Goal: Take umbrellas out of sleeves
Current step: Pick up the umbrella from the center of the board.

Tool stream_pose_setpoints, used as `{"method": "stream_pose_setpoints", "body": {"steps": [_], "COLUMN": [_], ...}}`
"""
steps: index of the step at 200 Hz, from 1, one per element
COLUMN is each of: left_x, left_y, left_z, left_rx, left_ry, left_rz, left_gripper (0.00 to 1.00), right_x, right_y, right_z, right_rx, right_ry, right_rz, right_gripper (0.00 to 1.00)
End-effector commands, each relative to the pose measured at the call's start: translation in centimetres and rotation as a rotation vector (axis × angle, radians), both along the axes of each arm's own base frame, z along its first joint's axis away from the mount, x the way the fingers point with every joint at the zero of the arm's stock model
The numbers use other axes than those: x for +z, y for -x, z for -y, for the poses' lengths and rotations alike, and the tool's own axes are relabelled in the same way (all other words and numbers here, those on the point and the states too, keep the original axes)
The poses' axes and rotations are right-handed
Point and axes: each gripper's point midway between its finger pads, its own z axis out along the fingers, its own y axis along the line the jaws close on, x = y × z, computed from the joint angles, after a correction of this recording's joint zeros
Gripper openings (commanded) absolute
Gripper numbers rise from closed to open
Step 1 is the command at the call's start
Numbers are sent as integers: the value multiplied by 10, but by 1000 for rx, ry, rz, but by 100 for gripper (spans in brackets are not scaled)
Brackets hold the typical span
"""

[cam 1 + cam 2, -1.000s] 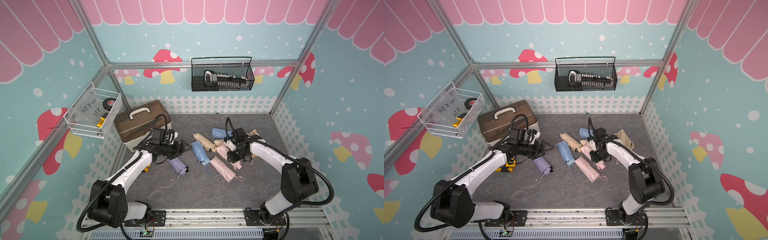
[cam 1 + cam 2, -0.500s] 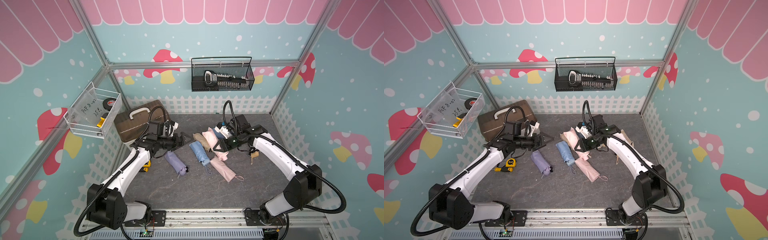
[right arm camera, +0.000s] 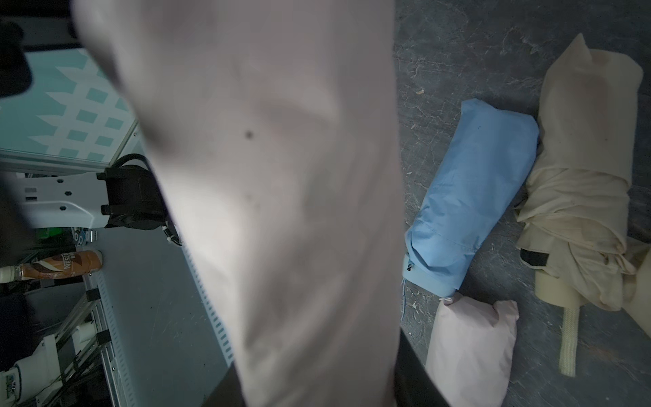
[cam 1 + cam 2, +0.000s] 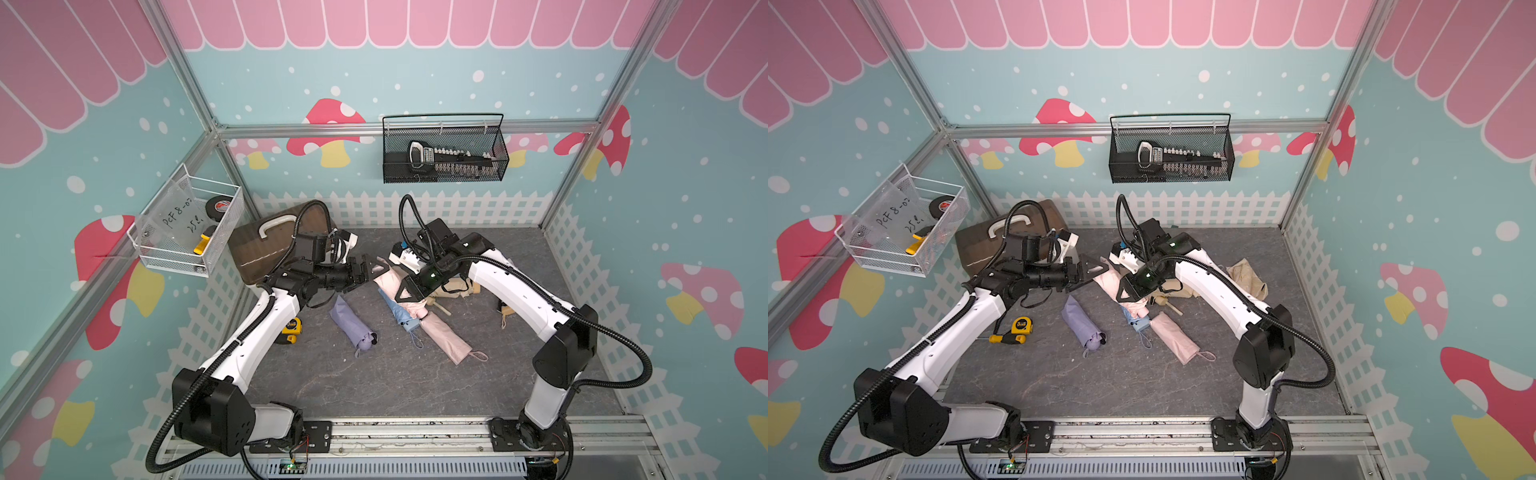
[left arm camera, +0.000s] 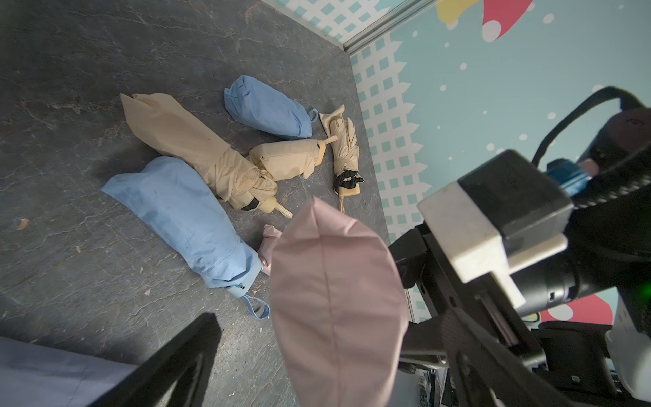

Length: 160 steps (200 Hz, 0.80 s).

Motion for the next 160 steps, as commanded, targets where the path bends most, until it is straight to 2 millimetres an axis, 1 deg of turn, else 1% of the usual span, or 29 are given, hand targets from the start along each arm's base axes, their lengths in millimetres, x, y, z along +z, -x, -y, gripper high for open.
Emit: {"method": "stream_pose_setpoints", "body": {"steps": [1,24,48,76,104,108,117,125,145,160], "left_x": [-2,-5,-9,-9,-8,-8,-7,-7,-9,-7], "left_y": [2,2,1,0,-2,-3,-3,-5,-7,-9], "left_z": [2,3,-1,-1,1,2,2,2,1,-1], "left_rx": [-22,-27,-21,-26,-33,-34,-32,-29,-15,-1], "left_ry": [-3,-2,-3,7,35,37,47,60,90,115], "left_rz": [-12,-25,-38,-44,-54,-54,-55,-59,-79,-83], "left_gripper": [97,96,91,79,51,46,30,21,9,2], "right_x": [17,19,20,22,18,18,18,18,16,18], "right_y": [7,9,10,13,11,10,9,8,5,4], "right_z": [-12,-18,-22,-26,-26,-26,-27,-28,-29,-30], "right_rx": [65,83,91,104,104,105,105,104,102,100], "right_ry": [-25,-22,-27,-30,-16,-16,-16,-15,-10,-17], "right_rz": [42,51,55,56,58,59,60,62,67,67], "right_gripper": [24,24,24,24,24,24,24,24,26,30]}}
